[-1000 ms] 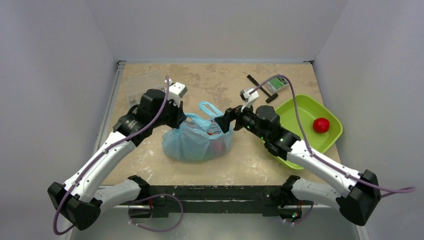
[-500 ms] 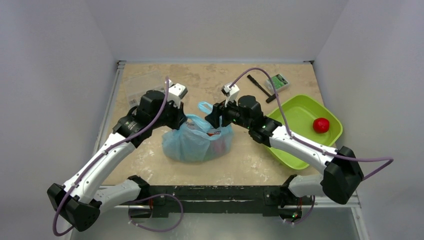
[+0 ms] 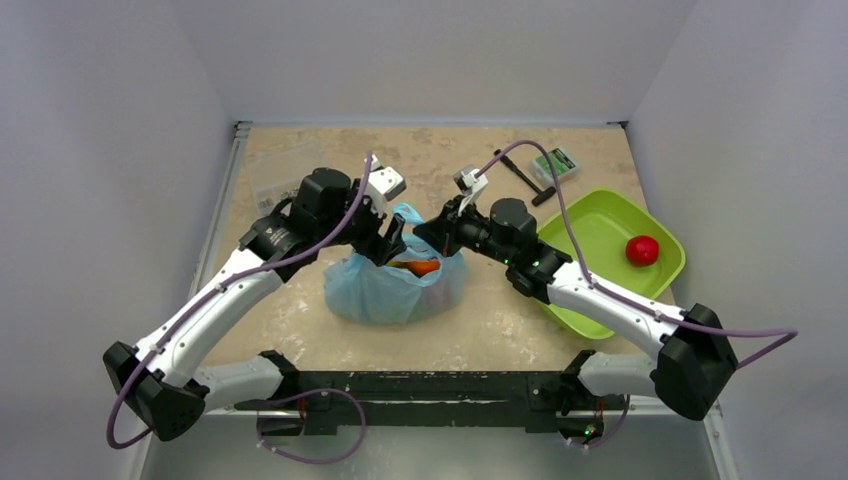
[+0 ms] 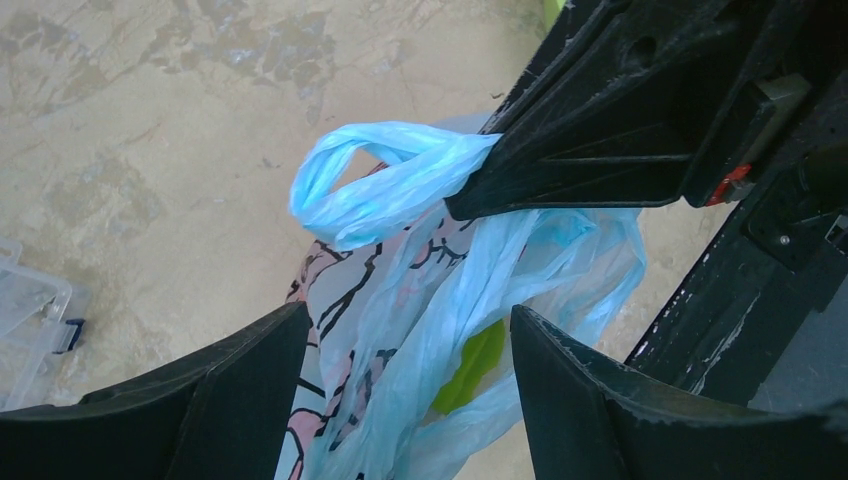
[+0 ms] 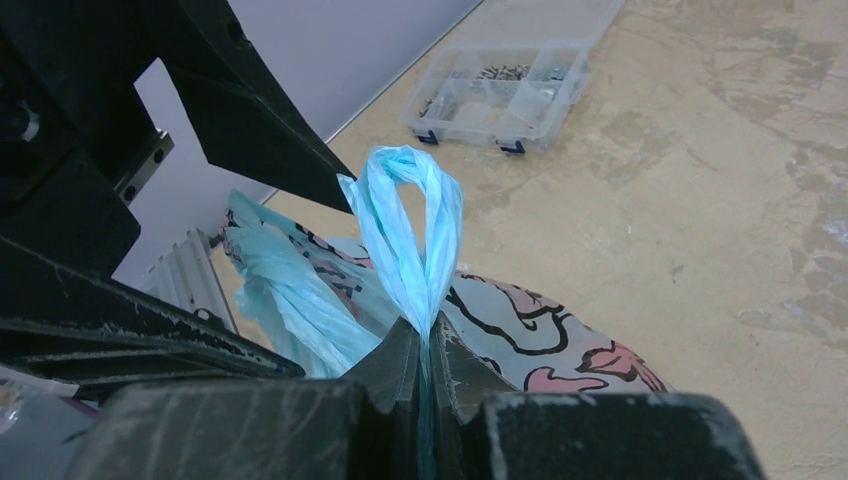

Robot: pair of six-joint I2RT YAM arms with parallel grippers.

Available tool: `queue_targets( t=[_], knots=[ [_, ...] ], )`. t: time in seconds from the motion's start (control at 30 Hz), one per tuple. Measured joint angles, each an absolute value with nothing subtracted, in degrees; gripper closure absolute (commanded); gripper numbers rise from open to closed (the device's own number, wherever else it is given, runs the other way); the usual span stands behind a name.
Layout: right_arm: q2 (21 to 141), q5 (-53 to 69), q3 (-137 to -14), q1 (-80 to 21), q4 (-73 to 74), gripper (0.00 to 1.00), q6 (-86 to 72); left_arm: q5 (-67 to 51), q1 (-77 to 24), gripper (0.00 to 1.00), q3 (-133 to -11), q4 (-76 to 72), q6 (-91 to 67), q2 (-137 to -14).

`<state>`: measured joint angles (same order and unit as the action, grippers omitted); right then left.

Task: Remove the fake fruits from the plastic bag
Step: Untie the plastic bag at the center of the board.

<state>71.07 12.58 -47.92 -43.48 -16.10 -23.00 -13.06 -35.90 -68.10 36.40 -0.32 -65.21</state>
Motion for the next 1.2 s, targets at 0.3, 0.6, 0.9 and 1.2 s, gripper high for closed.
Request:
queue_targets(
  t=[0.3, 0.6, 0.9, 1.2],
  knots=[
    [70.87, 13.02, -47.86, -43.48, -16.78, 1.00, -24.49, -14.09, -37.32, 0.98, -68.93, 36.47, -0.10, -68.93],
    [68.42, 3.49, -44.07, -43.07, -18.50, 1.00, -35.73, 1.56, -35.24, 1.00, -57.01, 27.24, -2.92, -48.75],
    [76.82, 4.54, -57.78, -36.67, -15.97, 1.00, -39.70, 9.78, -30.13, 1.00, -59.22, 25.34, -12.97, -43.22],
    [93.36, 12.19, -85.86, -33.58, -9.69, 0.97, -36.12, 9.74, -29.36, 1.00, -67.42, 26.83, -15.62, -48.12]
  ],
)
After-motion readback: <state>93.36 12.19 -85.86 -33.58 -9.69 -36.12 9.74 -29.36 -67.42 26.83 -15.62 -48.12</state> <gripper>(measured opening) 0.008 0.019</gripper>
